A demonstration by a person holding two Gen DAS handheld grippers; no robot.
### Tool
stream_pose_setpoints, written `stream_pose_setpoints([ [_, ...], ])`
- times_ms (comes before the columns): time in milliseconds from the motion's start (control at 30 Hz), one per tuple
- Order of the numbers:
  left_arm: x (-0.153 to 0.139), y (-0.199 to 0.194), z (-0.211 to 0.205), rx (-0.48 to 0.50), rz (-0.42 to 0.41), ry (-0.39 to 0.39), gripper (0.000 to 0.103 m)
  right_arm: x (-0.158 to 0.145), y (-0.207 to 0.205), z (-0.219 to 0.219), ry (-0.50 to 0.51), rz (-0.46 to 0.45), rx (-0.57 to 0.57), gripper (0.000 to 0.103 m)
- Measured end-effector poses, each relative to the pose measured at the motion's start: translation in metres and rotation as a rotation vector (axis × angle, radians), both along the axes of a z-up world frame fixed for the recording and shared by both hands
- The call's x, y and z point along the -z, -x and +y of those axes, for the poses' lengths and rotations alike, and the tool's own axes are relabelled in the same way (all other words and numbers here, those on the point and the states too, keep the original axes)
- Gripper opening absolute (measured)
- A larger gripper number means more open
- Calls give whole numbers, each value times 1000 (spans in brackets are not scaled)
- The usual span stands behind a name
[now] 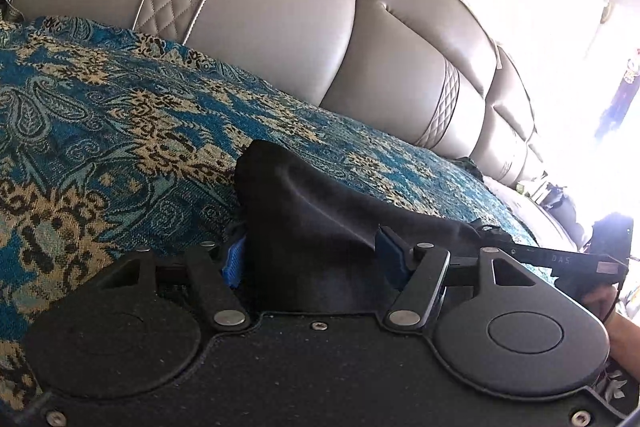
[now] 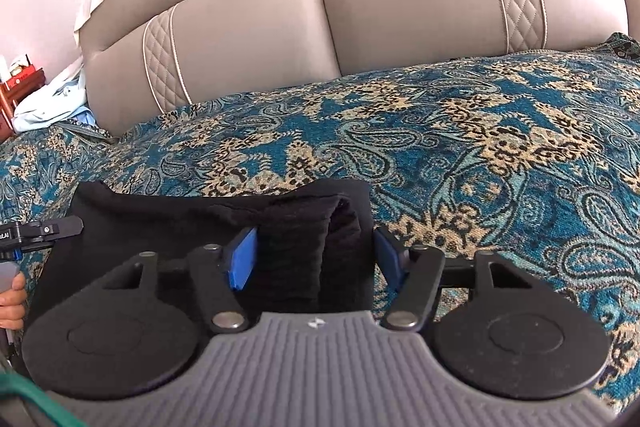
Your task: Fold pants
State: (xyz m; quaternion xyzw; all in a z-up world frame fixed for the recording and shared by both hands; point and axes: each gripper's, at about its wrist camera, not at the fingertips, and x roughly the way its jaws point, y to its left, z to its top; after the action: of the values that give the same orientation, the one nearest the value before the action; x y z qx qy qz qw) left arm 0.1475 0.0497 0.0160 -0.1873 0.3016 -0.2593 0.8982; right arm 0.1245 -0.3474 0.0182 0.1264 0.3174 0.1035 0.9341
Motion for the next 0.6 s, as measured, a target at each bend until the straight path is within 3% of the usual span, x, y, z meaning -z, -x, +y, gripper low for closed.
stream_pose_setpoints([
  [100, 1, -1, -1, 8, -6, 17, 73, 0, -1, 2, -2, 3, 0, 64],
  [233, 1, 0, -2, 9, -14, 17, 69, -1, -2, 2, -7, 6, 4, 64],
  [267, 1, 0, -2, -1, -11, 15, 66, -1, -2, 2, -6, 6, 5, 64],
  [333, 0, 0, -1, -31, -2, -4, 44, -1, -1, 3, -2, 5, 8, 61],
  [500, 3, -6, 9, -97, 56, 25, 22, -2, -1, 10, 4, 0, 21, 49],
  [600, -4, -4, 4, -138, 43, -31, 16, -5, -4, 19, 1, 2, 36, 41],
])
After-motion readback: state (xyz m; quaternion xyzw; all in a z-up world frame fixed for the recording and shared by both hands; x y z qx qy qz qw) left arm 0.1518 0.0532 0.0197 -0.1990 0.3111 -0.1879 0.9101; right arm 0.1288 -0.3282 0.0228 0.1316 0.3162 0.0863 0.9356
